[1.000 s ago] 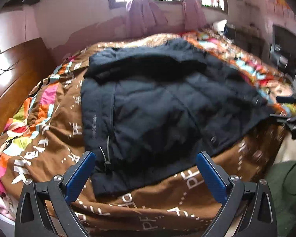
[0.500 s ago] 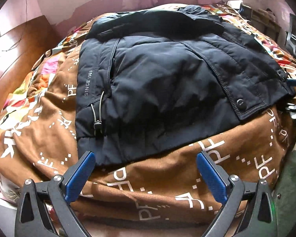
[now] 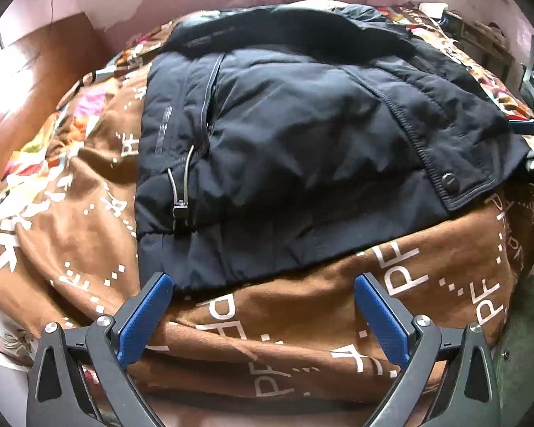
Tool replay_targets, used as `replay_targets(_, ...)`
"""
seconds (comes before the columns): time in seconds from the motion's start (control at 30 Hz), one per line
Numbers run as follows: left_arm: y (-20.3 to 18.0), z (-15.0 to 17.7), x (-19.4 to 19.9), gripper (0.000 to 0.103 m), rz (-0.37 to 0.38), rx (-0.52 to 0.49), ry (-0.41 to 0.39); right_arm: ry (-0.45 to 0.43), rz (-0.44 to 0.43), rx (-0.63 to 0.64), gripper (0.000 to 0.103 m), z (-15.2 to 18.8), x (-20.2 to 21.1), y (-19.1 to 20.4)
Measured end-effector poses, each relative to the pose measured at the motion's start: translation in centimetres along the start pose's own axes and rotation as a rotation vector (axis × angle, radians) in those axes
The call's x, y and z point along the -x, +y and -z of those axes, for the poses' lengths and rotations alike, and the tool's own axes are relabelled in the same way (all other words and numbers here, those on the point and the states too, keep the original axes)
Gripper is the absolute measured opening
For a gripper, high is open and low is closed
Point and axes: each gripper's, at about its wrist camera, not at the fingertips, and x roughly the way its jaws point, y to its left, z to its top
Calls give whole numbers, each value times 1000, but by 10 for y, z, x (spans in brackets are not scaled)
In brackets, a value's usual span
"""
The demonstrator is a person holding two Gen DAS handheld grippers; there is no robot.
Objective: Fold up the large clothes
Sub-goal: 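Move both grippers down to the edge of the folded navy jacket, then grasp the jacket edge with both grippers and lift it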
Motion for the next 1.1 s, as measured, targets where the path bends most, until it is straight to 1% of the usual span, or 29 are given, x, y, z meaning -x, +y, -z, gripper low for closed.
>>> replay_targets(0.07,4,-1,0,103,25,7,0,-1,-73,-67,100,-9,3,-9)
replay_targets(0.13,4,-3,3,103,30,-17,-12,4,-121,-85,100,-18,5,-13)
replay_targets(0.27,-5,-5,7,103,-13,-125,-39,32,-174,-51,100,-42,10,-13)
replay_targets(0.33,-10,-6,6,103,-59,-185,-47,51,-194,-33,100,-55,13,-13)
replay_targets(0.37,-12,-8,4,103,-72,-198,-44,58,-202,-32,100,-61,11,-14)
replay_targets(0.5,-8,-15,-4,103,-92,-170,-21,67,-254,-63,100,-77,17,-20)
replay_targets(0.53,-7,-17,-6,103,-109,-160,-20,68,-275,-88,100,-80,18,-23)
replay_targets(0.63,-5,-23,-9,103,-197,-140,-44,61,-329,-159,100,-88,21,-31)
replay_targets(0.73,-5,-30,-14,103,-274,-132,-59,54,-345,-190,100,-90,23,-35)
replay_targets(0.77,-4,-32,-17,100,-298,-131,-58,54,-348,-197,100,-91,23,-36)
replay_targets(0.8,-2,-36,-18,94,-321,-124,-54,54,-350,-203,100,-92,23,-37)
replay_targets(0.83,3,-40,-18,81,-344,-104,-56,55,-351,-207,100,-93,23,-38)
replay_targets(0.87,9,-45,-16,75,-352,-77,-57,53,-353,-213,100,-93,24,-39)
replay_targets(0.9,15,-49,-12,73,-342,-49,-62,53,-356,-215,100,-95,25,-41)
replay_targets(0.93,23,-54,-3,69,-322,-5,-86,48,-361,-218,100,-96,26,-41)
replay_targets(0.97,27,-57,5,66,-313,18,-109,45,-362,-221,100,-97,28,-43)
replay_targets(1.03,33,-66,22,62,-314,33,-166,30,-357,-229,100,-98,32,-46)
replay_targets(1.1,33,-73,36,57,-317,20,-216,8,-337,-236,100,-96,38,-50)
